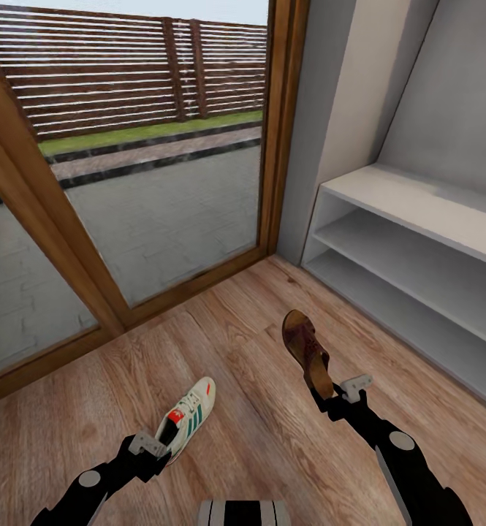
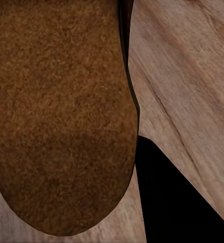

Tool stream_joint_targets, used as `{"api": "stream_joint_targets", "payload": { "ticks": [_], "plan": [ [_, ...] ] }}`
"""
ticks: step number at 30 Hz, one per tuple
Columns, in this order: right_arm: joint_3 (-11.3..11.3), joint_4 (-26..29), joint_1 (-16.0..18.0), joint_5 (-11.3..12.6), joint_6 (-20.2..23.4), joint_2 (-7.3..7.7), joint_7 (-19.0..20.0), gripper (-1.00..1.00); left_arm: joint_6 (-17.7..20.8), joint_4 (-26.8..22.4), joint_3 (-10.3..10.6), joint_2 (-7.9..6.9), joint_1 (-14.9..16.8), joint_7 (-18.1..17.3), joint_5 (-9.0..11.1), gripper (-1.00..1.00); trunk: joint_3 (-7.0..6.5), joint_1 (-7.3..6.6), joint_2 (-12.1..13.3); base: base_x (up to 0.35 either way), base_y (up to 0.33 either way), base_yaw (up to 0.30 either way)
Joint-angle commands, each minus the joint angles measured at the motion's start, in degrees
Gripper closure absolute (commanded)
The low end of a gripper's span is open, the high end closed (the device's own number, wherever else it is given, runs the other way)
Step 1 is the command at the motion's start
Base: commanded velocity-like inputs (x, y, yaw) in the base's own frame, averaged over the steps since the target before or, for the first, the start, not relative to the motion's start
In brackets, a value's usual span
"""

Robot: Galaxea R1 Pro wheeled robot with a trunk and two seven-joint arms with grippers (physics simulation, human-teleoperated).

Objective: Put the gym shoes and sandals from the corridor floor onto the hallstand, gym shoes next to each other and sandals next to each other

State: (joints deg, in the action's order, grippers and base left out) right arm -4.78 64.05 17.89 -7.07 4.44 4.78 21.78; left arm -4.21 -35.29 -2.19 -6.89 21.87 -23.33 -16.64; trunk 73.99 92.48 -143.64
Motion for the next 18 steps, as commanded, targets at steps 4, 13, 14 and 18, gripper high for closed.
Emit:
{"api": "stream_joint_targets", "payload": {
  "ticks": [4,13,14,18],
  "plan": [
    [-0.14,0.11,0.00,-0.40,0.30,-0.03,0.37,1.00,-0.49,-0.03,-0.26,0.11,-0.14,-0.23,-0.56,-1.00,0.05,-0.01,-0.02,0.104,0.084,0.000],
    [-0.14,0.10,0.00,-0.40,0.30,-0.03,0.37,1.00,-0.54,-0.04,-0.12,0.29,-0.13,1.94,-0.49,-1.00,0.05,-0.01,-0.02,0.026,0.015,0.000],
    [-0.14,0.10,0.01,-0.40,0.30,-0.03,0.37,1.00,-0.54,-0.04,-0.12,0.31,-0.12,2.02,-0.50,-1.00,0.05,-0.01,-0.02,0.083,0.002,0.000],
    [-0.14,0.11,0.01,-0.40,0.30,-0.03,0.37,1.00,-0.54,-0.04,-0.10,0.40,-0.09,2.22,-0.50,-1.00,0.05,-0.01,-0.02,0.169,0.001,0.000]
  ]
}}
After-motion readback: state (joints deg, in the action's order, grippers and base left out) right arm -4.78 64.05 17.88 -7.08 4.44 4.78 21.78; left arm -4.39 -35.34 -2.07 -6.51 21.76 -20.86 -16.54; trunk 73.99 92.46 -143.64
